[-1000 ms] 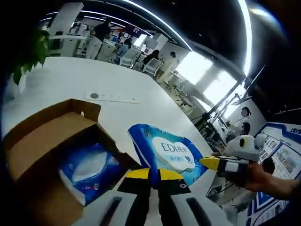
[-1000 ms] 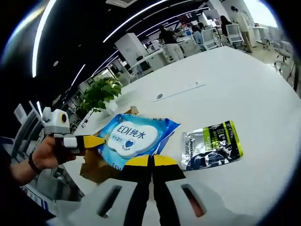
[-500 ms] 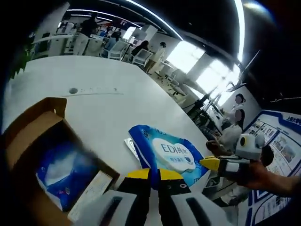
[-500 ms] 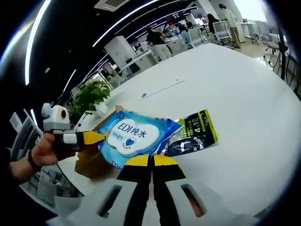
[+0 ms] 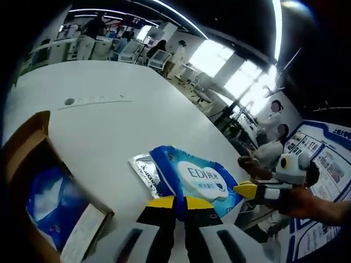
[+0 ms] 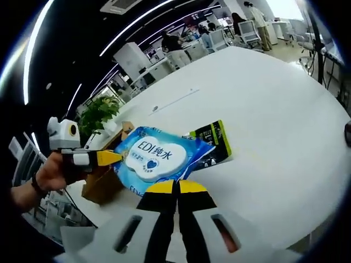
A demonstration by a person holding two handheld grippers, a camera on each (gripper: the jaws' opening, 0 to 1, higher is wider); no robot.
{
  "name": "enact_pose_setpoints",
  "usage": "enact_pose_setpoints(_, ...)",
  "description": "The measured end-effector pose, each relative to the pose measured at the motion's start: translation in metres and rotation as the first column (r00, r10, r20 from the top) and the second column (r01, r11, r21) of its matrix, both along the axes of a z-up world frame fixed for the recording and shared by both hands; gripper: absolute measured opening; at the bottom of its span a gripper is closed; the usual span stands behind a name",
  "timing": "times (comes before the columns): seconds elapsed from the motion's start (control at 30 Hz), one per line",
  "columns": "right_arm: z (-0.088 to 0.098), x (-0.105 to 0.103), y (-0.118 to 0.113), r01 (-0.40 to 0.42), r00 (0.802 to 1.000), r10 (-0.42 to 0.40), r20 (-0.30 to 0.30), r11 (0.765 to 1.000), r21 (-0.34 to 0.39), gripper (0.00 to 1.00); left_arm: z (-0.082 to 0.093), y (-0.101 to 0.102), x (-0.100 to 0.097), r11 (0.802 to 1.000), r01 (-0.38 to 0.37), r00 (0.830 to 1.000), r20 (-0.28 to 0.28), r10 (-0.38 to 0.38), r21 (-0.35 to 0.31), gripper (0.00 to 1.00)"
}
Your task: Operate the shoe box by opening the lid, removing the specified soft item, and placing it in the target area until the item is outside and the box remains undamaged.
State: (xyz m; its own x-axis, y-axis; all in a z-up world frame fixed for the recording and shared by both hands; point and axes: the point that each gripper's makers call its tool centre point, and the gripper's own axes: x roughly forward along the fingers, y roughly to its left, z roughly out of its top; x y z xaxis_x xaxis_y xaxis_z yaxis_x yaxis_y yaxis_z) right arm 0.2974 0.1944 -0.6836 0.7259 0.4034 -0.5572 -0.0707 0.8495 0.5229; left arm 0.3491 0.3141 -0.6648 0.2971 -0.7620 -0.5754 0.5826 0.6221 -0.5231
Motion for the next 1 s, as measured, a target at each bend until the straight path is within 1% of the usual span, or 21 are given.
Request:
enact_pose_setpoints(0.13, -0.005, 0.003, -0.002, -0.025, 1.0, 0.025, -0.006, 0.999, -0.03, 0.0, -0.003, -0.003, 0.002, 1.0, -0.001, 1.0, 0.001, 0.001, 0.007, 0.04)
enact_pose_setpoints(0.3, -0.009, 0.013, -0.005, -0.032, 0.999, 0.031, -0.012, 0.999, -0.029, 0.0, -0.008, -0.002, 0.008, 1.0, -0.025, 1.0, -0.01, 0.025, 0.002, 0.04)
enact_pose_setpoints(0.43, -0.016, 0.023, -0.007, -0.08, 0.997, 0.078, -0.028, 0.994, -0.072, 0.0, -0.013, -0.004, 0.01, 0.999, -0.038, 0.999, -0.003, 0.038, 0.014, 0.04)
enact_pose_setpoints(0.57, -0.018, 0.036, -0.011, -0.093, 0.995, 0.091, -0.034, 0.992, -0.079, 0.0, -0.018, -0.004, 0.015, 0.997, -0.071, 0.997, 0.002, 0.071, 0.016, 0.04)
enact_pose_setpoints(0.7, -0.02, 0.056, -0.02, -0.12, 0.992, 0.116, -0.038, 0.987, -0.102, 0.0, -0.023, -0.007, 0.021, 0.993, -0.114, 0.993, -0.006, 0.114, 0.01, 0.04)
enact_pose_setpoints(0.77, -0.019, 0.064, -0.021, -0.138, 0.99, 0.134, -0.037, 0.983, -0.124, 0.0, -0.025, -0.009, 0.023, 0.991, -0.131, 0.991, -0.012, 0.131, 0.008, 0.04)
enact_pose_setpoints(0.87, -0.02, 0.073, -0.024, -0.144, 0.989, 0.14, -0.04, 0.98, -0.134, 0.0, -0.028, -0.013, 0.026, 0.988, -0.153, 0.988, -0.016, 0.153, 0.007, 0.04)
enact_pose_setpoints(1.0, -0.025, 0.086, -0.031, -0.165, 0.986, 0.158, -0.051, 0.972, -0.167, 0.0, -0.033, -0.02, 0.033, 0.983, -0.182, 0.983, -0.025, 0.182, 0.001, 0.05)
